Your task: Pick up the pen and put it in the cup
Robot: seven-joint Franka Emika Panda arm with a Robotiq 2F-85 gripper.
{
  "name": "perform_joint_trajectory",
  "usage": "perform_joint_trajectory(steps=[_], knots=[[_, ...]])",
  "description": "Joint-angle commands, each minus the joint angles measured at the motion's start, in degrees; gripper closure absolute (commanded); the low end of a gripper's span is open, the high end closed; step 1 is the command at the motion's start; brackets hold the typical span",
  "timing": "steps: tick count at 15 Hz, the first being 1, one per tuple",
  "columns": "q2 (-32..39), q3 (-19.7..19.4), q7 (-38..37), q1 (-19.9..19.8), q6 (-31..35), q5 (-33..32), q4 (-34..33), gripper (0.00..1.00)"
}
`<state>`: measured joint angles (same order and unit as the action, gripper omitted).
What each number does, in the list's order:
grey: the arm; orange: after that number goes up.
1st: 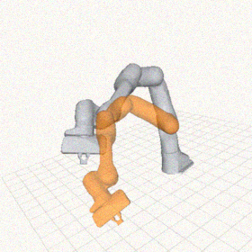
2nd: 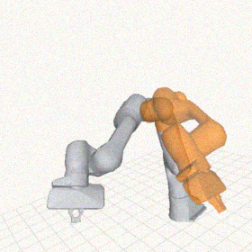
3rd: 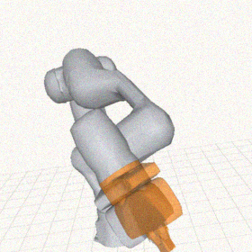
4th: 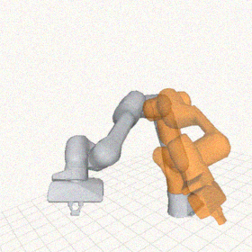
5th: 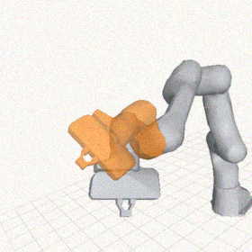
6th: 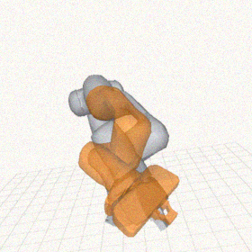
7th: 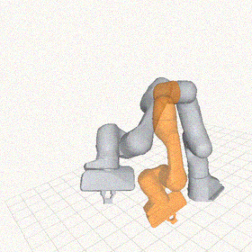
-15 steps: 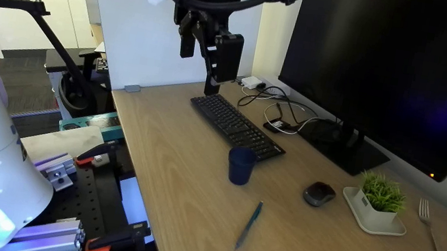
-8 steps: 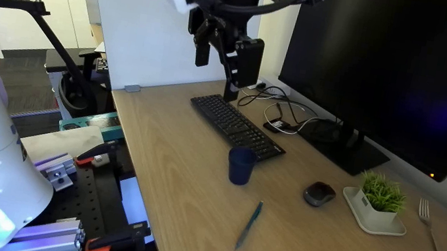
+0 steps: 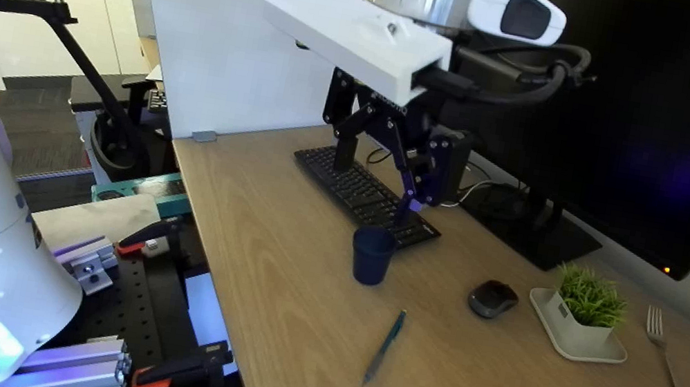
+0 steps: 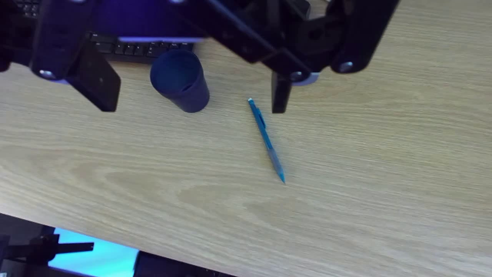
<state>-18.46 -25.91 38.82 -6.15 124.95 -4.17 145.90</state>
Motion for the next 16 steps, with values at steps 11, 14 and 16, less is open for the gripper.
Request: perform_joint_trajectory(steps=[11, 14, 16], knots=[[24.5, 4.3, 12.3, -6.3, 10.4, -0.9, -8.9, 0.00], [30.3, 6.9, 13.4, -7.9, 13.9, -1.1, -10.4, 0.00], [33.3, 8.8, 13.7, -8.9, 16.2, -1.1, -11.2, 0.00]])
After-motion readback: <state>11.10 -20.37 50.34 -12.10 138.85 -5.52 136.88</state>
